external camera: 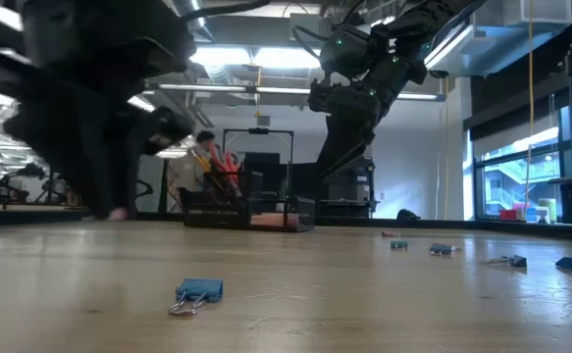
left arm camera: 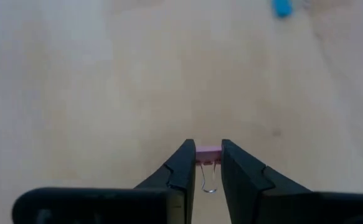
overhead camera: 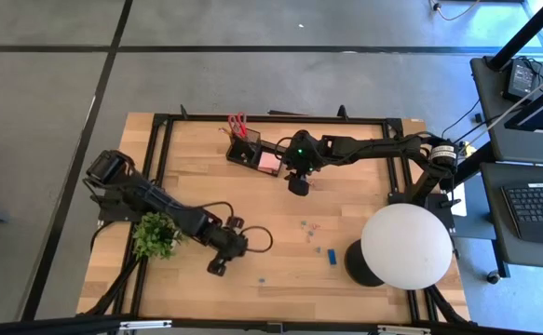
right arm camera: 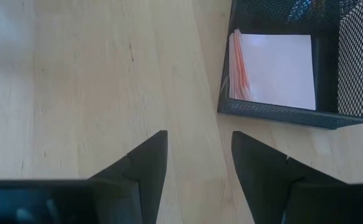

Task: Pick and place office supplies into organizer
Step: Put the pink binder clip into the black desk organizer

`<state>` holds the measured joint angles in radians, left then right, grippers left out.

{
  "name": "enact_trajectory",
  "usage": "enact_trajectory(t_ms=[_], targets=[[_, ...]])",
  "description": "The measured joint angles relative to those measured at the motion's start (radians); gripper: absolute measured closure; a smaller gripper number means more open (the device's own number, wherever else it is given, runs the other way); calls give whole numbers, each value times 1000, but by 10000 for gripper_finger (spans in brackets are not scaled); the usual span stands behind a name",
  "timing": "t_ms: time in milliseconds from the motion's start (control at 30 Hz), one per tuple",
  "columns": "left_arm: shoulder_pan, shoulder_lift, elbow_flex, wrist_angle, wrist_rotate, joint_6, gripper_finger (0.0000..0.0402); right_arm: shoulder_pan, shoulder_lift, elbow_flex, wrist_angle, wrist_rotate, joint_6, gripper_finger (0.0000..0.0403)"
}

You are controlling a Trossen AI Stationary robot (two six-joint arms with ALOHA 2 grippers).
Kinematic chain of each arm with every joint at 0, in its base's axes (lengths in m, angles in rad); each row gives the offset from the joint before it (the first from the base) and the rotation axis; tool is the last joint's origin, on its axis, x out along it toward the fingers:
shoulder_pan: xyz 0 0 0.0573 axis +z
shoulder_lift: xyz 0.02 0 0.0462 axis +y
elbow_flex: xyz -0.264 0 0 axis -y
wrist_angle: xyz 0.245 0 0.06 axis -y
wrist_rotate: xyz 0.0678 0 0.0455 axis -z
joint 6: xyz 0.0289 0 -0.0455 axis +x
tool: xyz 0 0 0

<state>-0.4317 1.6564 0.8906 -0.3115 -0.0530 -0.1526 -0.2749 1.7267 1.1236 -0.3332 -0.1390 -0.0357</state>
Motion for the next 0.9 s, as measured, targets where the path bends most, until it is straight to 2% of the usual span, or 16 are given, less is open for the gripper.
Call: enact_trajectory(t_ms=[200, 400, 667, 767, 900], targets=[[104, -118, 0, -35, -124, -129, 346, 0, 0, 0, 0, 0, 1, 221], [267, -213, 1, -51, -215, -183, 345, 0, 0, 0, 0, 0, 3, 221], [540, -234, 2, -58, -480, -407, 344, 0, 0, 0, 6, 0, 7, 221], [625, -216, 2, -65, -475, -495, 344, 0, 0, 0, 9, 0, 24, 221], [696, -194, 2, -51, -453, -516, 343, 0, 0, 0, 10, 0, 31, 221]])
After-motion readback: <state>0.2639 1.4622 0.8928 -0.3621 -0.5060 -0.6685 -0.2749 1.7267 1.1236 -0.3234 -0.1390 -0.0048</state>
